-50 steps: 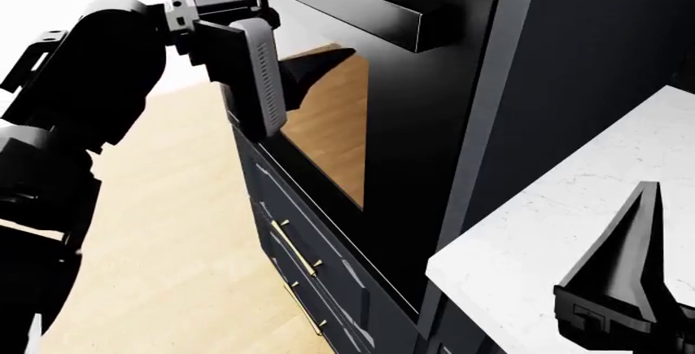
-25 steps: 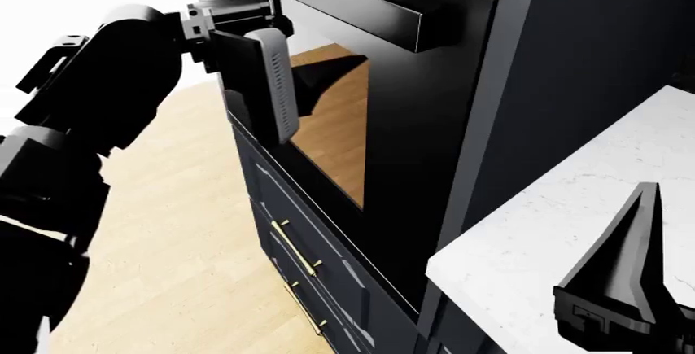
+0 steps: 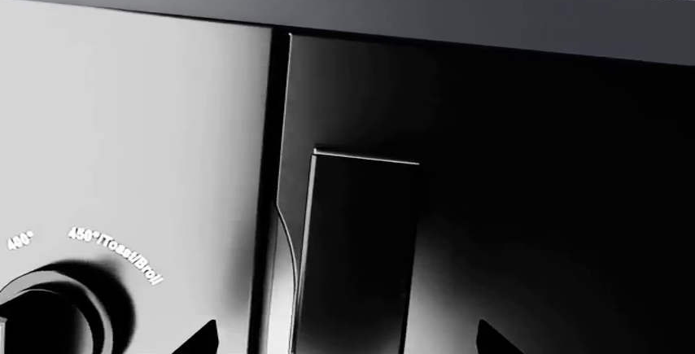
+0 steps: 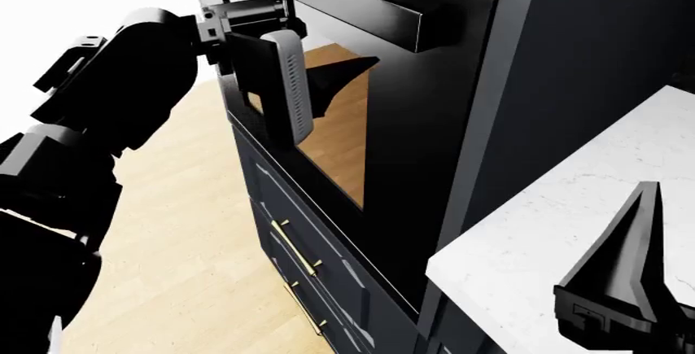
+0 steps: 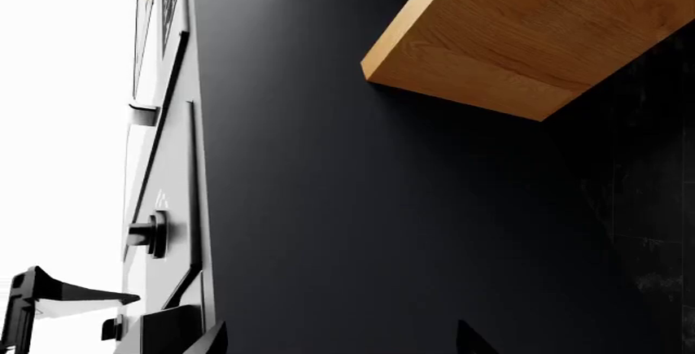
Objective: Open the oven door
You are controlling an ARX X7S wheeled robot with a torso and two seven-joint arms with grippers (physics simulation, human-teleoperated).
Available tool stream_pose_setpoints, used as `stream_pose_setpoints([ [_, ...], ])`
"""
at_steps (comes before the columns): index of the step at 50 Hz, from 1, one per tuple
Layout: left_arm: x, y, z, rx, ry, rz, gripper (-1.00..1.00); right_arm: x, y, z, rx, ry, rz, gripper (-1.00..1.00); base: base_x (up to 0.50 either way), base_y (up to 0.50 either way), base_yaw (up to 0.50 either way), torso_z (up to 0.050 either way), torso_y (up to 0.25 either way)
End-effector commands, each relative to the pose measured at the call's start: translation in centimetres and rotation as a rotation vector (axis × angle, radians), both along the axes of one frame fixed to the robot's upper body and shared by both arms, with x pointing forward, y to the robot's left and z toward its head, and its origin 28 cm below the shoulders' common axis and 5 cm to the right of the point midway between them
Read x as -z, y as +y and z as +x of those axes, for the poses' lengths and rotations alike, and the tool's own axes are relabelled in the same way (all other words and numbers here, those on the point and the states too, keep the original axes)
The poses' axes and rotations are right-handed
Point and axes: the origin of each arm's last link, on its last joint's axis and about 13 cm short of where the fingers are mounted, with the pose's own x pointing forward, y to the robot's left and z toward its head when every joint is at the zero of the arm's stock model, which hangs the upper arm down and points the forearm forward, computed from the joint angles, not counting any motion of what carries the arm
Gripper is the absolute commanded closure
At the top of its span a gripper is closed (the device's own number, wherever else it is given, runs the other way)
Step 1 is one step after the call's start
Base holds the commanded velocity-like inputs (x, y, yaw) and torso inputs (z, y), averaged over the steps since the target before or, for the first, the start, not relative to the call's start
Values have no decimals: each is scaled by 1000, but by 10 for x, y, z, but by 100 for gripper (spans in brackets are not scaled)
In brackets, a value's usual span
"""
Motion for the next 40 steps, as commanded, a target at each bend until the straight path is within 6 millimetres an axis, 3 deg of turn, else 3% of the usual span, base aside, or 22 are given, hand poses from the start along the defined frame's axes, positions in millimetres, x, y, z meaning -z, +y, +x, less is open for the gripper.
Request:
stream_pose_setpoints([
  [1,3,-2,2,-11,10,0,-100,0,0,0,-1,0,0,-100,0,0,0,0,0],
  [28,4,-6,5,-66,-22,6,-100,1,0,-1,-1,0,0,-100,0,0,0,0,0],
  [29,3,-5,6,-83,-29,-2,100,1,0,0,-1,-1,0,-100,0,0,0,0,0],
  [40,6,-5,10,-152,-27,-13,100,1,0,-1,-3,0,2,-100,0,0,0,0,0],
])
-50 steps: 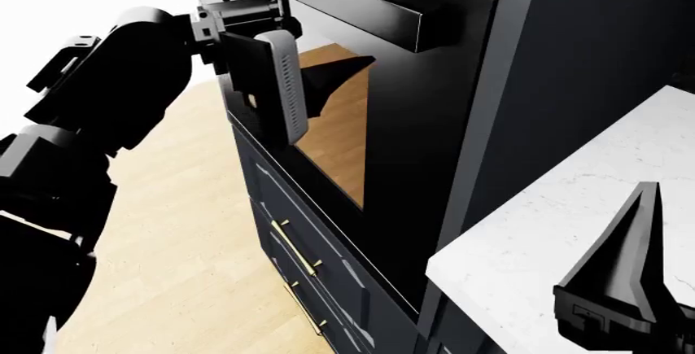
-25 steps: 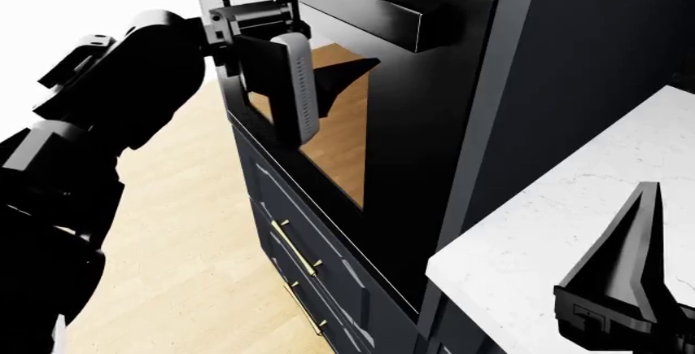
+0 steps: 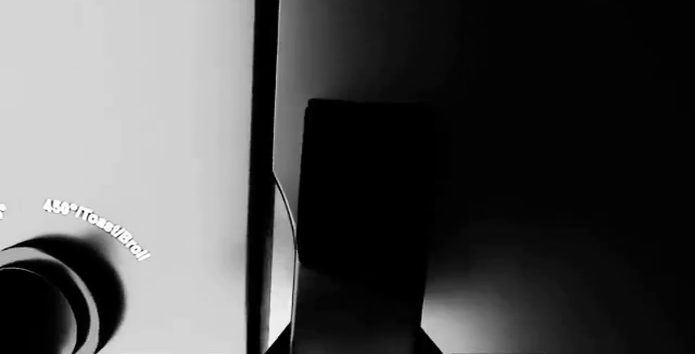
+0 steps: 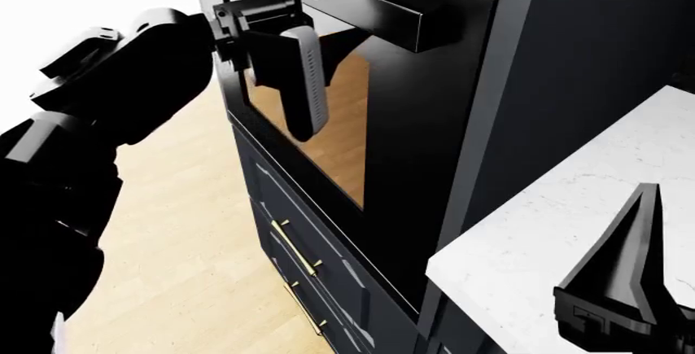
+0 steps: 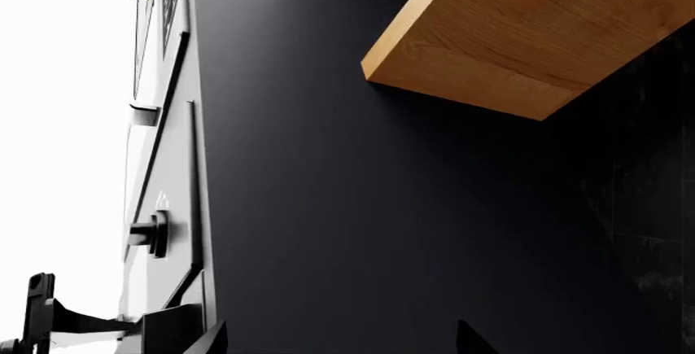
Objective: Open the oven door
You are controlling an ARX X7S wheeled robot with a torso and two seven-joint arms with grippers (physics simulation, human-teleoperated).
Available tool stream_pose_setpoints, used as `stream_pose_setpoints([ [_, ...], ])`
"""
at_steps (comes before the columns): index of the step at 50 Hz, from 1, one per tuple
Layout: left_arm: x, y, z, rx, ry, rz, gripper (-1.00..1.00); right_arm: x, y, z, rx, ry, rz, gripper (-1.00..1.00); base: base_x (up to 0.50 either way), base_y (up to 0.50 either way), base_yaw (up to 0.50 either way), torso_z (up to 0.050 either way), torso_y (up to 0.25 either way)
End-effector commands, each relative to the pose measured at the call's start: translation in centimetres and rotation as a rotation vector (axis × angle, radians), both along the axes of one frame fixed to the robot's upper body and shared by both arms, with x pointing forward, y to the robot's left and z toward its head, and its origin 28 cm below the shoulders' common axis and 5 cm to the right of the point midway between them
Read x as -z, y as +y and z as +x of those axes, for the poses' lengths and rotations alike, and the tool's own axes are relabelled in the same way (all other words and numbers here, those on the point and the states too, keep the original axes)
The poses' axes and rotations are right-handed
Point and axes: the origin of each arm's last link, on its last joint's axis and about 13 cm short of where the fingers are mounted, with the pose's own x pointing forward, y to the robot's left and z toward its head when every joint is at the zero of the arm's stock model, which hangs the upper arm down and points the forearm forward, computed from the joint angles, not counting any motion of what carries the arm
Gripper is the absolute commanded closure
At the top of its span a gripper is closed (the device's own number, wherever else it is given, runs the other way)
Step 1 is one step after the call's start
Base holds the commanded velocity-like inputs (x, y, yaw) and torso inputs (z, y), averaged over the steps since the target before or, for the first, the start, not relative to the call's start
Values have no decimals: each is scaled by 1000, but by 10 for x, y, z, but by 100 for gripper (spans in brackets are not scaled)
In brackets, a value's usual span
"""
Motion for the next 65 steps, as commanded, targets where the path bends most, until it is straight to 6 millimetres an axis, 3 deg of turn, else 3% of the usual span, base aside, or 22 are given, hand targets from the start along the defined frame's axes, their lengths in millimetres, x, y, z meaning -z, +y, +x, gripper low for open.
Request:
stream_pose_setpoints([
  [1,5,2,4,-72,9,-11,100,0,0,0,-1,0,1,-100,0,0,0,0,0],
  [21,8,8,4,-73,3,-8,100,0,0,0,-3,1,1,-100,4,2,-4,0,0],
  [32,1,10,-3,-28,-198,-86,100,0,0,0,-4,0,1,-100,1,0,0,0,0],
  [56,6,27,-6,-32,-310,-224,100,0,0,-1,-9,-4,3,-100,0,0,0,0,0],
  [65,7,33,-22,-30,-459,-318,100,-1,0,-1,-11,-6,5,-100,0,0,0,0,1],
])
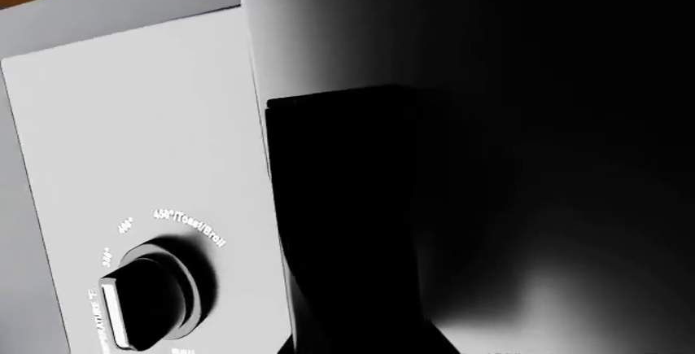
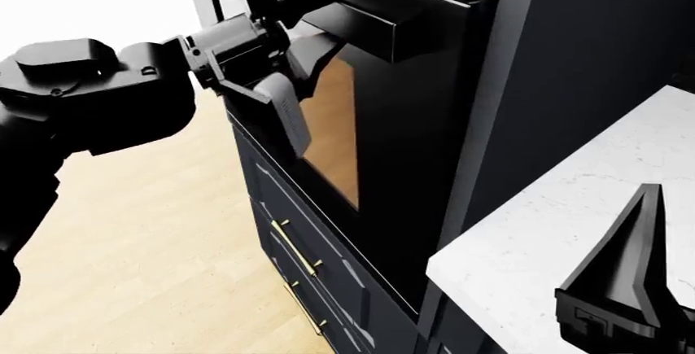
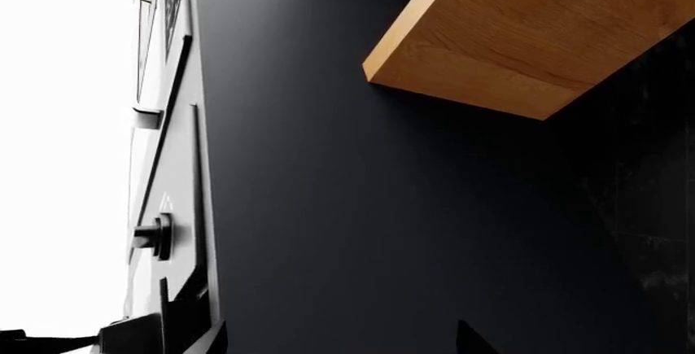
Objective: Open the oven door
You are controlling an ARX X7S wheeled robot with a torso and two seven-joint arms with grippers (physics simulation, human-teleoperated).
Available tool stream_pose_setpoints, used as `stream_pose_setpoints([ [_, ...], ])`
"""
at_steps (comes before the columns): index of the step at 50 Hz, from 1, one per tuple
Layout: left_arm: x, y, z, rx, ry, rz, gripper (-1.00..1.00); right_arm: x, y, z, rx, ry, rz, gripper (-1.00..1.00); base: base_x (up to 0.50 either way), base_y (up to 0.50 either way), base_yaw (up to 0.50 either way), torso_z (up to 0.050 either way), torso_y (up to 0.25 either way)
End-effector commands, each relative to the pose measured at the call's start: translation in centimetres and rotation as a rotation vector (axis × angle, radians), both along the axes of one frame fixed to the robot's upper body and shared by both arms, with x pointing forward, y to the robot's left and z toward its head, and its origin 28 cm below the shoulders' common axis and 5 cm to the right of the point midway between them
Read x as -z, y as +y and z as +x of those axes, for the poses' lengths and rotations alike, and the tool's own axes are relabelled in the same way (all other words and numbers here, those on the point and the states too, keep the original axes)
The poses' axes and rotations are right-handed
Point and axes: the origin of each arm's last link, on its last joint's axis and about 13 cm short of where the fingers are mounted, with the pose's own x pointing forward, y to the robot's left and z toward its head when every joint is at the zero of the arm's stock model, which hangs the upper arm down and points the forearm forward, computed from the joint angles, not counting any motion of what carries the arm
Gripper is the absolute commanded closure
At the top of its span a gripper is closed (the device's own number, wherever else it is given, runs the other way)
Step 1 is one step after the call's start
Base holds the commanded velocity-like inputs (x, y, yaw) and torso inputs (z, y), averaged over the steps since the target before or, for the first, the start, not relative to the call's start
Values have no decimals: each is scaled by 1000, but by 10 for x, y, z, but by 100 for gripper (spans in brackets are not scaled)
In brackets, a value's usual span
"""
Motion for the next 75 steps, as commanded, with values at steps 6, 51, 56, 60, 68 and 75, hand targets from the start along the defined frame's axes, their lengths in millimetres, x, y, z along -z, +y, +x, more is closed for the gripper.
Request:
stream_pose_setpoints([
  [6,-12,14,-19,6,-180,-290,100,-1,0,0,-2,-1,2,-100,0,0,0,0,4],
  [51,27,34,-56,-87,-184,-353,100,-1,0,0,-6,-5,7,-100,0,0,0,1,4],
  [56,32,36,-61,-99,-181,-354,100,-1,0,0,-7,-5,7,-100,-1,-2,1,0,4],
  [60,33,38,-66,-106,-200,-363,100,-1,0,-1,-7,-6,7,-100,0,0,1,3,6],
  [68,34,44,-77,-124,-200,-348,100,-1,0,0,-8,-6,8,-100,0,0,1,1,5],
  [75,35,48,-86,-145,-188,-327,100,-1,0,-1,-9,-6,8,-100,-1,-1,2,0,6],
])
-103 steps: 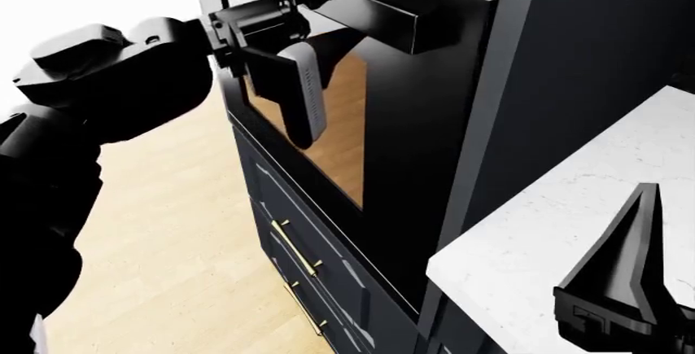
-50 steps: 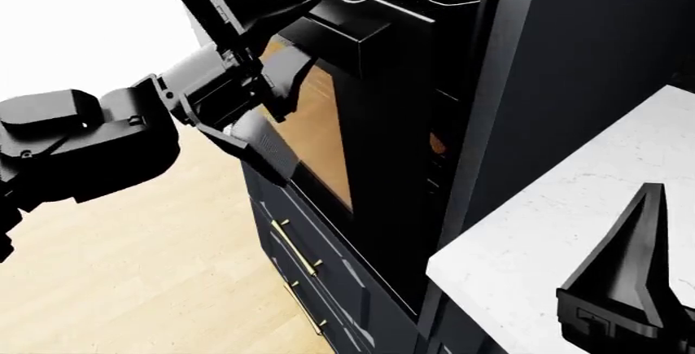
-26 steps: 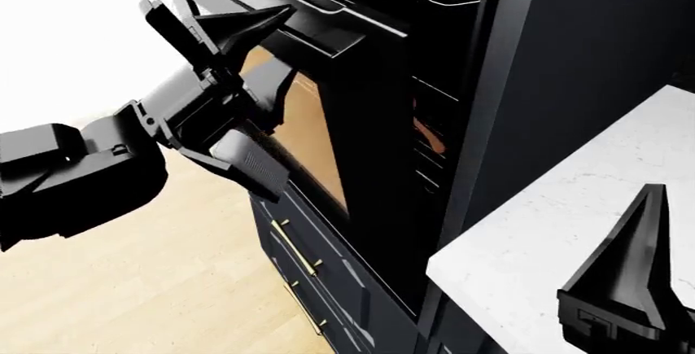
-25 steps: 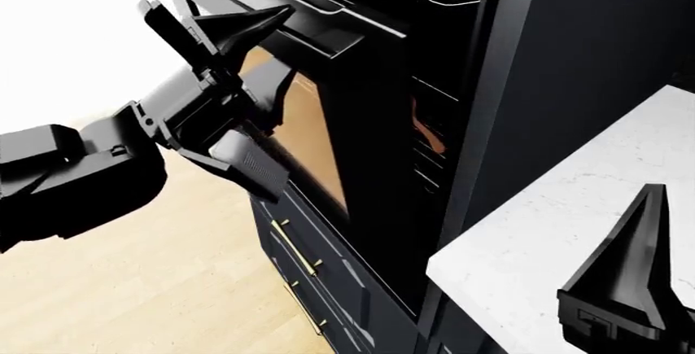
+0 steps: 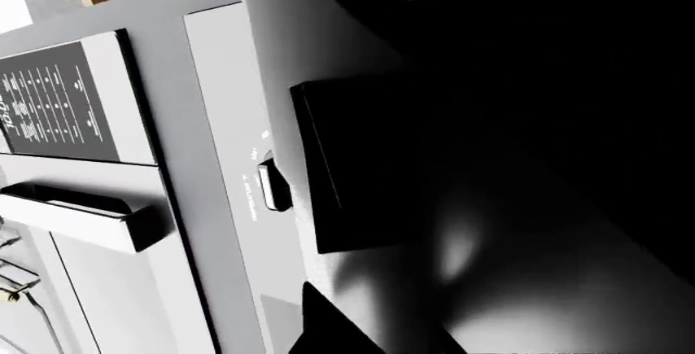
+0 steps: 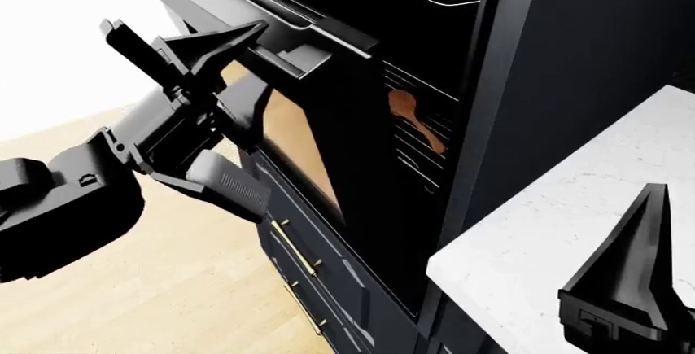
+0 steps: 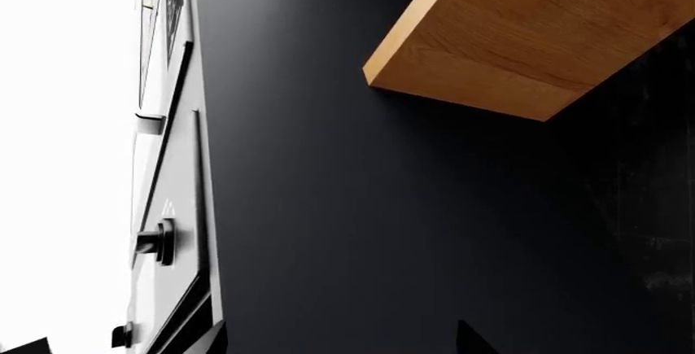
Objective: Open the oven door
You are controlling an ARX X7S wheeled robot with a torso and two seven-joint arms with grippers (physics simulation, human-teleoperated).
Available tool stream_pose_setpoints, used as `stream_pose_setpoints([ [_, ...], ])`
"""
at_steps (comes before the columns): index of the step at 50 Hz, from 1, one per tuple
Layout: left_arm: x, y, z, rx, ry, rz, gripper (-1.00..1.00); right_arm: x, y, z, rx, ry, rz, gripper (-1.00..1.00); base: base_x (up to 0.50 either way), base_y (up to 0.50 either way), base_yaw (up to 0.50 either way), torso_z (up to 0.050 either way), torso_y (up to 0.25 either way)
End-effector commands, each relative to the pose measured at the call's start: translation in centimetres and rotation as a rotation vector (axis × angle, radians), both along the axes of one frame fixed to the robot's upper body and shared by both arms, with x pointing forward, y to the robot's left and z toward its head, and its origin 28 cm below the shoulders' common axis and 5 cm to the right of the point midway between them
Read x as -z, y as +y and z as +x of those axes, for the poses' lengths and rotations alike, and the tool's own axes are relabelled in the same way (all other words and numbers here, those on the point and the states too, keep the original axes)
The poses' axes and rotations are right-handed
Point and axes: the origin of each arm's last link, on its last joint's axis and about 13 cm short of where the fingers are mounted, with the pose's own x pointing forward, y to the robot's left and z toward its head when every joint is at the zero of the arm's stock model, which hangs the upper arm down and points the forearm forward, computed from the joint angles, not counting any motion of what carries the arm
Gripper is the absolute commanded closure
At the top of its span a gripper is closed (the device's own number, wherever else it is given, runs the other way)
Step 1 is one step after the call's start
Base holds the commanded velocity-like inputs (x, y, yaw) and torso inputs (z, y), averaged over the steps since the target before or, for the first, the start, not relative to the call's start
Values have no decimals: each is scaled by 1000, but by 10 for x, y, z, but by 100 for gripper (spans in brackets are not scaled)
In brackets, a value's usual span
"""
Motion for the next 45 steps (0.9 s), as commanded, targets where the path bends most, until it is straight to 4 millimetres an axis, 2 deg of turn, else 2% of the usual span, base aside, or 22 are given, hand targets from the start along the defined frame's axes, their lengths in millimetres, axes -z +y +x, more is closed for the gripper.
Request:
stream_pose_setpoints([
  [1,-21,4,-17,7,-88,-76,100,1,0,0,-1,1,1,-100,0,0,2,10,0],
  [16,-13,12,-35,-27,-37,-66,100,0,0,0,2,-1,4,-100,-2,-3,2,1,7],
  [33,7,19,-53,-43,-8,-96,100,-1,-1,1,3,-7,8,-100,-1,-3,1,1,5],
  [45,9,22,-60,-39,50,-83,100,-1,-1,1,3,-8,7,-100,0,-2,1,1,4],
])
